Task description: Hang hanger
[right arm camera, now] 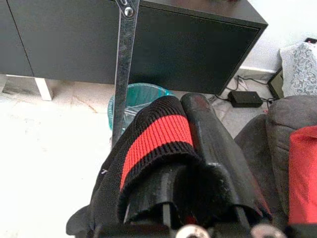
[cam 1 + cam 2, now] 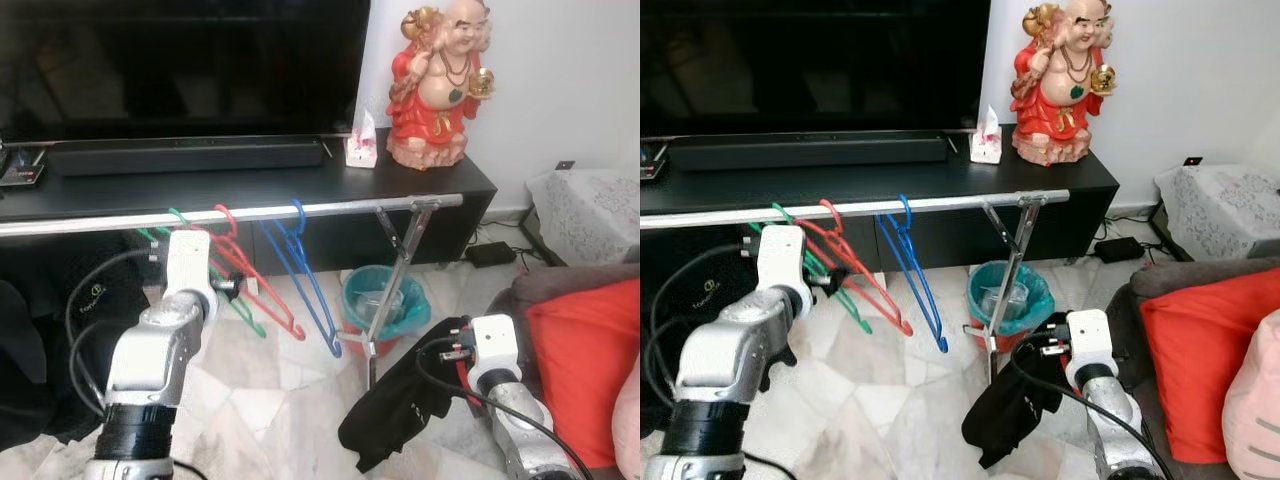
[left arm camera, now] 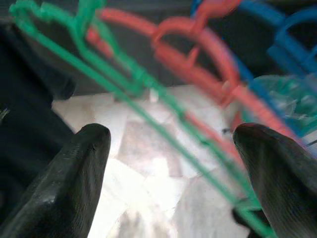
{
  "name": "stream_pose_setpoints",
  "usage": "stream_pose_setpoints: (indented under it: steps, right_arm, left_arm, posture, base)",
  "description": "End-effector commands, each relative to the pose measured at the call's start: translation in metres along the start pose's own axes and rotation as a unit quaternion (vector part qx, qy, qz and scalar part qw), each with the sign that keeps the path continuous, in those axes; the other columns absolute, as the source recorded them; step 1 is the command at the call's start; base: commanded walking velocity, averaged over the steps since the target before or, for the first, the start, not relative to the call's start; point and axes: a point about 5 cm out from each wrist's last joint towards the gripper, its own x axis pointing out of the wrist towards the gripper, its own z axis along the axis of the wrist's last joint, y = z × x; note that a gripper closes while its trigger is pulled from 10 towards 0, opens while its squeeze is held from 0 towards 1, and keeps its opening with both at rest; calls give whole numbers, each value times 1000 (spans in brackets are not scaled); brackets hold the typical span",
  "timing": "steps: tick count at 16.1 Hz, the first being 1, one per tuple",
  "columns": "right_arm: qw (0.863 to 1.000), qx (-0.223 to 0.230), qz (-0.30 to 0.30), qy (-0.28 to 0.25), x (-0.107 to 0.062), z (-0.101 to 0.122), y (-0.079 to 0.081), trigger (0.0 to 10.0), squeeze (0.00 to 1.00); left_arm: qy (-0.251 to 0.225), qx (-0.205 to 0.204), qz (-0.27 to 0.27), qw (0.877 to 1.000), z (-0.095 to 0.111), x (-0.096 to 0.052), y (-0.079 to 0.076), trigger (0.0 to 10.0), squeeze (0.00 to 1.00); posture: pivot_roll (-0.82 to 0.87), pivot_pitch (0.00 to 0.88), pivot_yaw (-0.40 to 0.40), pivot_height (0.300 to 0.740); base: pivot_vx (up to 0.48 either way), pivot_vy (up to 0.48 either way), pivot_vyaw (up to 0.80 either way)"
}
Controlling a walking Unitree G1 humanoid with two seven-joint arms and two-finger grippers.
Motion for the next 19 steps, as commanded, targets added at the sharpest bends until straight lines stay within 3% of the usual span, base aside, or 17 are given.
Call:
stream_pose_setpoints:
  steps: [1, 7, 10, 16, 19]
  right_arm:
    - [1000, 3, -2, -4, 3, 4, -2, 10000, 0]
    - [1000, 1, 5, -5, 3, 5, -1, 10000, 0]
    - [1000, 1, 5, -4, 3, 4, -2, 10000, 0]
    - [1000, 2, 13, -4, 4, 5, 1, 10000, 0]
    - [1000, 2, 15, -3, 4, 5, 2, 10000, 0]
  left_arm:
    - [4, 9, 7, 1000, -5, 4, 0, 10000, 0]
    - [37, 33, 21, 999, -28, 17, 0, 10000, 0]
    - [0, 48, 34, 998, -18, 11, 5, 10000, 0]
    - [-12, 59, 62, 996, -12, 7, 18, 10000, 0]
    - [-19, 59, 58, 996, -11, 11, 17, 10000, 0]
  posture:
    - [112, 0, -83, 740]
    - [105, 0, -82, 740]
    - [105, 0, -83, 740]
    - [112, 0, -88, 740]
    - [110, 0, -86, 740]
  base:
    - [0, 0, 0]
    - [0, 0, 0]
    - [0, 0, 0]
    - [0, 0, 0]
    - [0, 0, 0]
